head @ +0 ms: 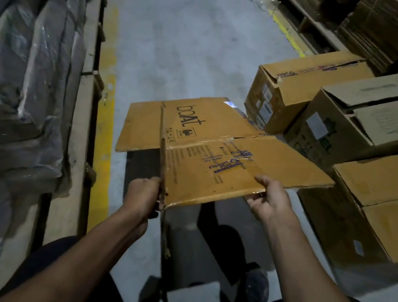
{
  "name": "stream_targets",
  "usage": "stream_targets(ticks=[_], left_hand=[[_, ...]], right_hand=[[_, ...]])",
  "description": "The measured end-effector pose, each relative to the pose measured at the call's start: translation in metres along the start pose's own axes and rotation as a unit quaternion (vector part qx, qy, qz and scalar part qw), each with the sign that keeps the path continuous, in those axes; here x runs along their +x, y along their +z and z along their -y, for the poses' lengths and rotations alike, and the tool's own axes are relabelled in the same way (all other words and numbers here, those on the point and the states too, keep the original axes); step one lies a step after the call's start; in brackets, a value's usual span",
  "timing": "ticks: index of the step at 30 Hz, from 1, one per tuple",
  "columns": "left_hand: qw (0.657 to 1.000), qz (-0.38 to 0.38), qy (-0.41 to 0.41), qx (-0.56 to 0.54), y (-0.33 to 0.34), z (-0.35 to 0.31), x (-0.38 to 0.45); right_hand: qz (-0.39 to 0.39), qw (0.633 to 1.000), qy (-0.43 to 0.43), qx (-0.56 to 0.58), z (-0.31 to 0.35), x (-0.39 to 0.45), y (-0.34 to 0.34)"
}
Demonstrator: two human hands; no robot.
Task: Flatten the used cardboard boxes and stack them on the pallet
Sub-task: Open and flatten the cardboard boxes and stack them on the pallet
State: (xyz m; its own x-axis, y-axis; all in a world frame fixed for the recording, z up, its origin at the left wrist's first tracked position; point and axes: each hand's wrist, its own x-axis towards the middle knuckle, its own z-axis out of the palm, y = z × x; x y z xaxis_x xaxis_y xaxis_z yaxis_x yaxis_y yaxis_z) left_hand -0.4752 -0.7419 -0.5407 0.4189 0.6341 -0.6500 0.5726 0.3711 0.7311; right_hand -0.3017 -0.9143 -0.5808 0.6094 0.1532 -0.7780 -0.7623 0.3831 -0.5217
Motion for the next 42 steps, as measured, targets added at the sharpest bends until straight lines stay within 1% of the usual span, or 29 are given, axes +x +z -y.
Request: stream_targets(ticks=[3,5,7,9,10,12,14,16,18,19,20,22,24,27,31,35,37,42], left_hand=[[0.998,0.017,-0.043,-0.039,0.004,0.017,-0.024],[0.993,0.053,-0.089,-0.060,0.011,0.030,-0.028],[0.979,0.094,-0.142,-0.114,0.019,0.039,-0.030],[0.948,0.132,-0.192,-0.216,0.024,0.044,-0.028],[0.925,0.148,-0.210,-0.278,0.026,0.046,-0.026],[0.876,0.155,-0.227,-0.395,0.030,0.047,-0.024],[0.838,0.119,-0.217,-0.486,0.038,0.043,-0.024],[0.808,0.070,-0.204,-0.549,0.046,0.039,-0.016],[0.778,0.036,-0.192,-0.597,0.049,0.035,-0.008],[0.779,0.019,-0.183,-0.599,0.048,0.034,-0.003],[0.791,0.004,-0.170,-0.587,0.045,0.034,0.001],[0.812,-0.010,-0.142,-0.566,0.037,0.035,0.011],[0.818,-0.009,-0.115,-0.564,0.028,0.034,0.021],[0.833,-0.006,-0.102,-0.544,0.015,0.030,0.031],[0.855,-0.028,-0.104,-0.508,-0.001,0.024,0.042],[0.867,-0.072,-0.087,-0.485,-0.019,0.019,0.062],[0.865,-0.086,-0.098,-0.484,-0.026,0.015,0.067],[0.867,-0.097,-0.110,-0.477,-0.033,-0.011,0.056]], right_hand=[[-0.002,1.000,0.001,-0.005,-0.006,-0.004,-0.001],[0.002,1.000,0.000,-0.007,-0.009,-0.007,-0.002],[0.006,1.000,-0.001,-0.009,-0.010,-0.009,-0.002],[0.004,1.000,-0.003,-0.008,-0.011,-0.010,-0.002],[0.004,1.000,-0.002,-0.010,-0.011,-0.010,-0.002],[0.003,1.000,0.003,-0.010,-0.012,-0.009,-0.001],[-0.001,1.000,0.010,-0.008,-0.012,-0.009,0.000],[-0.002,1.000,0.016,-0.007,-0.011,-0.009,0.000],[-0.003,1.000,0.021,-0.005,-0.012,-0.009,0.000],[-0.003,1.000,0.022,-0.005,-0.013,-0.009,0.000],[-0.002,1.000,0.022,-0.005,-0.014,-0.010,0.001],[0.010,1.000,0.022,-0.001,-0.016,-0.013,0.004],[0.026,0.999,0.023,0.008,-0.018,-0.016,0.009],[0.040,0.999,0.024,0.006,-0.023,-0.016,0.015],[0.036,0.999,0.014,-0.009,-0.032,-0.012,0.023],[0.038,0.999,0.002,-0.008,-0.040,-0.012,0.036],[0.035,0.999,0.001,-0.009,-0.041,-0.017,0.042],[0.004,1.000,-0.006,-0.023,-0.022,-0.040,0.059]])
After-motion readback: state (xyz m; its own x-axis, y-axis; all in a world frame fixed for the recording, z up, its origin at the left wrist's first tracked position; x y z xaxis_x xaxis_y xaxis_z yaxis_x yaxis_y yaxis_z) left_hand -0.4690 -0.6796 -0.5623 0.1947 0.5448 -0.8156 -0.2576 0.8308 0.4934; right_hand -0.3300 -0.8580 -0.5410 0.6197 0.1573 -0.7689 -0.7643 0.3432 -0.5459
